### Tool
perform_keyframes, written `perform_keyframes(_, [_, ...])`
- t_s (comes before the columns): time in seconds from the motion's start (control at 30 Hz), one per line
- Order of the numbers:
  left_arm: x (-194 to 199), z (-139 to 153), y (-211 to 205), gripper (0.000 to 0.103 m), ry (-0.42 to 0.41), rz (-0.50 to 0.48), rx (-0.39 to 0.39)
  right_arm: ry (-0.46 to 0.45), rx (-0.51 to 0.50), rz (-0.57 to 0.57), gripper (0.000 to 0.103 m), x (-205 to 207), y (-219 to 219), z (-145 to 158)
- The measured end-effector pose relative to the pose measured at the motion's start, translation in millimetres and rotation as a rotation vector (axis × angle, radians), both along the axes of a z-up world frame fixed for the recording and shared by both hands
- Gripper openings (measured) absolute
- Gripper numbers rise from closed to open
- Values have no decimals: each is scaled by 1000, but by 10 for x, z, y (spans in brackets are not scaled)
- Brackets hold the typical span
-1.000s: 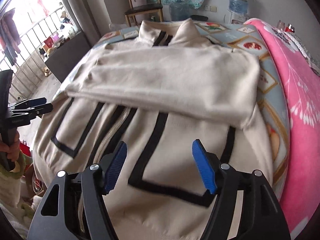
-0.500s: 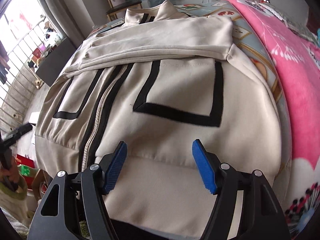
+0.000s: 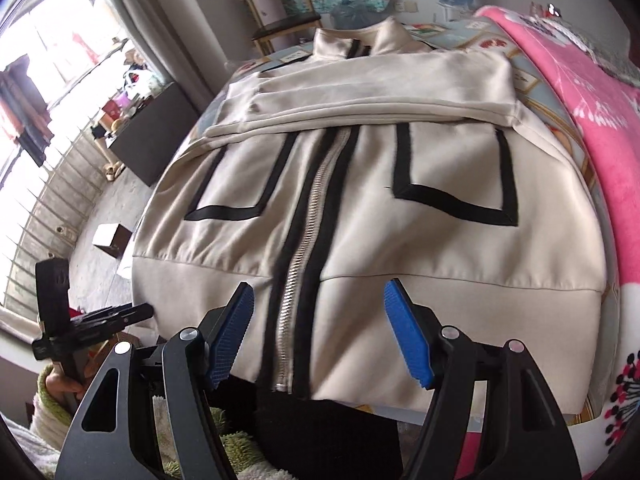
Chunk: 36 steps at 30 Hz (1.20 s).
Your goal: Fold large clothes
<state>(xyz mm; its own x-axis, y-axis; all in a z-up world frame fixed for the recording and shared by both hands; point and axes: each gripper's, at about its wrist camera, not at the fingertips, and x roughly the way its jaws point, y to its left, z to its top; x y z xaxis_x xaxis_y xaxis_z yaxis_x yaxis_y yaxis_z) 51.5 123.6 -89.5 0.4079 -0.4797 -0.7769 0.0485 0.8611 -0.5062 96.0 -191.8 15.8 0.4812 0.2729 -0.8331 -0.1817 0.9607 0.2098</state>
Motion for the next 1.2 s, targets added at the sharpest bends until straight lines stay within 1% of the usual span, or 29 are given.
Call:
perform_keyframes(0.03, [-2, -12, 9, 30, 6, -2, -22, -15, -10, 20, 66, -31, 54, 18])
perform_keyframes(0.07, [-1, -21, 18, 26, 15, -3, -38, -30, -20, 46, 66, -61, 111, 35])
perform_keyframes(0.1, [-10, -17, 21, 18, 20, -6, -48, -52, -31, 83, 66, -101, 191, 57])
perform_keyframes(0.17, [-28, 19, 28, 11, 28, -12, -70, -86, -57, 146, 66, -159, 326, 91])
perform_keyframes(0.23, [-54, 95, 46, 8, 31, -15, -90, -123, -92, 231, 66, -231, 514, 109])
perform_keyframes(0.27, [-72, 161, 61, 7, 29, -15, -113, -134, -100, 264, 66, -256, 590, 113])
perform_keyframes(0.37, [-144, 378, 114, 6, 8, -14, -149, -178, -135, 408, 66, -366, 935, 84])
perform_keyframes(0.5, [-136, 643, 127, 6, -6, -14, -219, -232, -180, 598, 66, -522, 1382, 14])
perform_keyframes(0.57, [-113, 746, 105, 6, -10, -18, -238, -281, -222, 680, 66, -625, 1608, -22])
perform_keyframes(0.67, [-81, 876, 76, 6, -14, -33, -278, -327, -279, 740, 66, -713, 1843, -90])
perform_keyframes(0.8, [-31, 958, 109, 6, -10, -40, -341, -384, -369, 734, 66, -773, 2032, -189])
perform_keyframes(0.83, [-21, 966, 105, 6, -7, -40, -352, -400, -381, 724, 64, -779, 2052, -190])
perform_keyframes(0.9, [5, 975, 113, 6, -1, -39, -360, -405, -396, 689, 41, -759, 2055, -186])
perform_keyframes(0.93, [19, 970, 119, 6, 5, -40, -364, -403, -396, 669, 34, -741, 2042, -175])
perform_keyframes(1.0, [38, 949, 122, 7, 18, -36, -369, -384, -375, 626, 8, -680, 1980, -146])
perform_keyframes(1.07, [68, 919, 130, 9, 32, -25, -371, -360, -330, 605, 6, -625, 1909, -116])
perform_keyframes(1.1, [85, 900, 142, 16, 39, -21, -372, -354, -310, 594, 6, -623, 1877, -84])
perform_keyframes(1.13, [90, 885, 157, 20, 46, -15, -379, -350, -297, 589, 6, -618, 1856, -65])
perform_keyframes(1.2, [107, 876, 192, 43, 48, 5, -385, -350, -284, 585, 6, -605, 1837, -47])
